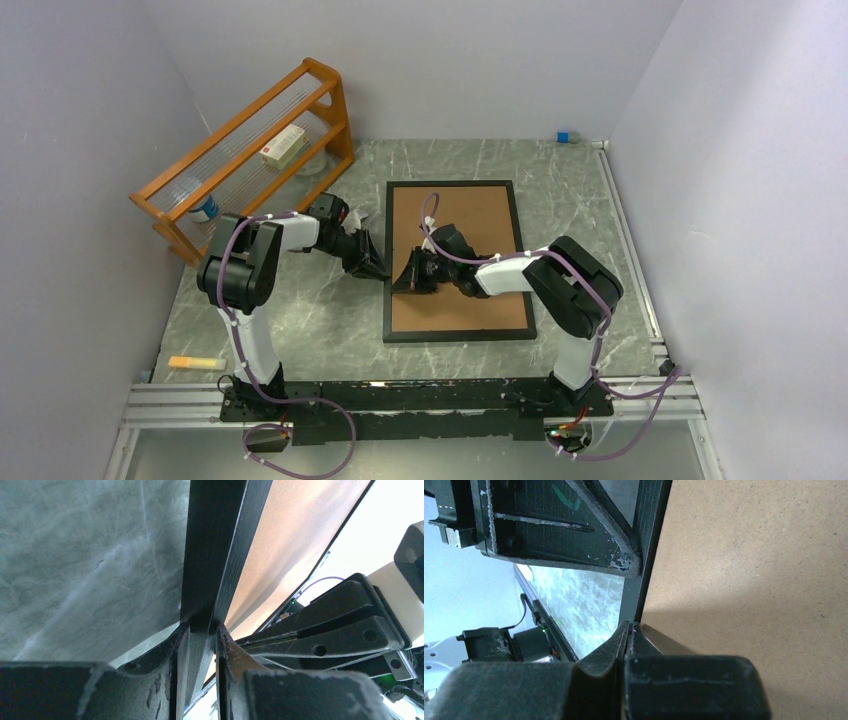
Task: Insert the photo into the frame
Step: Install the photo frame at the center of the board.
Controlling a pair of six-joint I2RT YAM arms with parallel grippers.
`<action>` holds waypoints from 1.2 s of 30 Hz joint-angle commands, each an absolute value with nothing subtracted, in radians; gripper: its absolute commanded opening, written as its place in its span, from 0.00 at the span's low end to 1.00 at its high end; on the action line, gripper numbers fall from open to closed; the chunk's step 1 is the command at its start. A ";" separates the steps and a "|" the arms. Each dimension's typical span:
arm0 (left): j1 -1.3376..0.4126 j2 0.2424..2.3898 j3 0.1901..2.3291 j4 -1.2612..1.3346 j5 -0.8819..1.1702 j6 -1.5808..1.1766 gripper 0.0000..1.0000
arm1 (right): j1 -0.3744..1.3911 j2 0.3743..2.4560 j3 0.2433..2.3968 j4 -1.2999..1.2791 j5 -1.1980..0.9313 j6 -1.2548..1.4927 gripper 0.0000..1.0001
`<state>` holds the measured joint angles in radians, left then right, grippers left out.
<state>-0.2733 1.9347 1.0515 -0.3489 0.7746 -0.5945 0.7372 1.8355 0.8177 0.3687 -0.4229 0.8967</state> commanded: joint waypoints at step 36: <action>-0.304 2.027 1.013 -0.447 0.520 -0.521 0.15 | 0.656 1.732 0.744 0.072 -0.228 0.721 0.00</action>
